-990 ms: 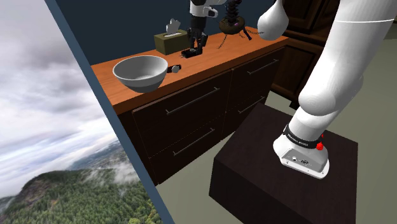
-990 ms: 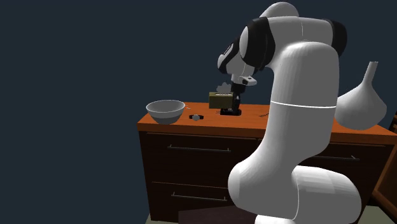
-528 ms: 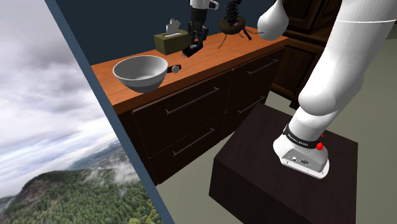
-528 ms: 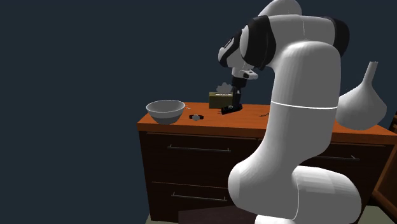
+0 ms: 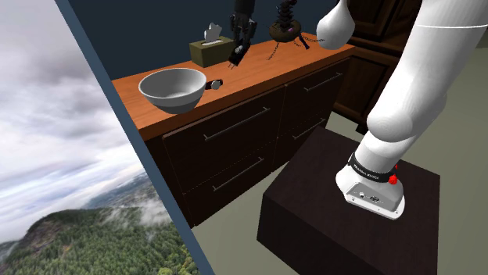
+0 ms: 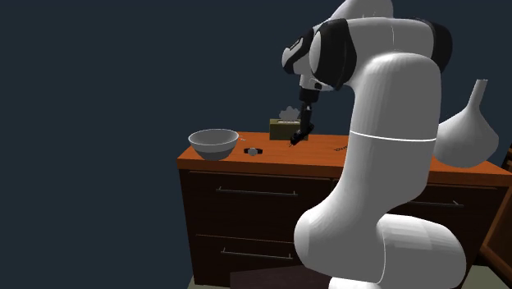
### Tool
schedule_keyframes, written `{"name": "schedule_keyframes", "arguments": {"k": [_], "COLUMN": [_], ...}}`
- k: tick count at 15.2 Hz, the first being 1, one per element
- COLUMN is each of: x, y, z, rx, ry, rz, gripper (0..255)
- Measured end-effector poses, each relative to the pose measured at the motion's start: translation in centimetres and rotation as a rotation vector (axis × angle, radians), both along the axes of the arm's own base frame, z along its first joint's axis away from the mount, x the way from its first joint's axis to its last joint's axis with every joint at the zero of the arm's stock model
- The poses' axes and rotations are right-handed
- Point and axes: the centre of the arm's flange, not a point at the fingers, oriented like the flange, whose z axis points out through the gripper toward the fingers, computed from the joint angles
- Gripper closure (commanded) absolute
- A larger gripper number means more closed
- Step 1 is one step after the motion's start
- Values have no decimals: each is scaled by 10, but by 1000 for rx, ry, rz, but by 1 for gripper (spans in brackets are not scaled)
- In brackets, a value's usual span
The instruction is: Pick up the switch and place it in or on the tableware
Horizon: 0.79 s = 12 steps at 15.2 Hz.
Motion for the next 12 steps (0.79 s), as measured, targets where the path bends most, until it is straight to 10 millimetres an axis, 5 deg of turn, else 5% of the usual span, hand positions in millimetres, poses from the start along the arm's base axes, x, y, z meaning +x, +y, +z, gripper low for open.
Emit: {"name": "schedule_keyframes", "arguments": {"k": [12], "x": [0], "y": [-1], "z": [63], "rx": [0], "ry": [0], "rz": [0], "gripper": [255]}}
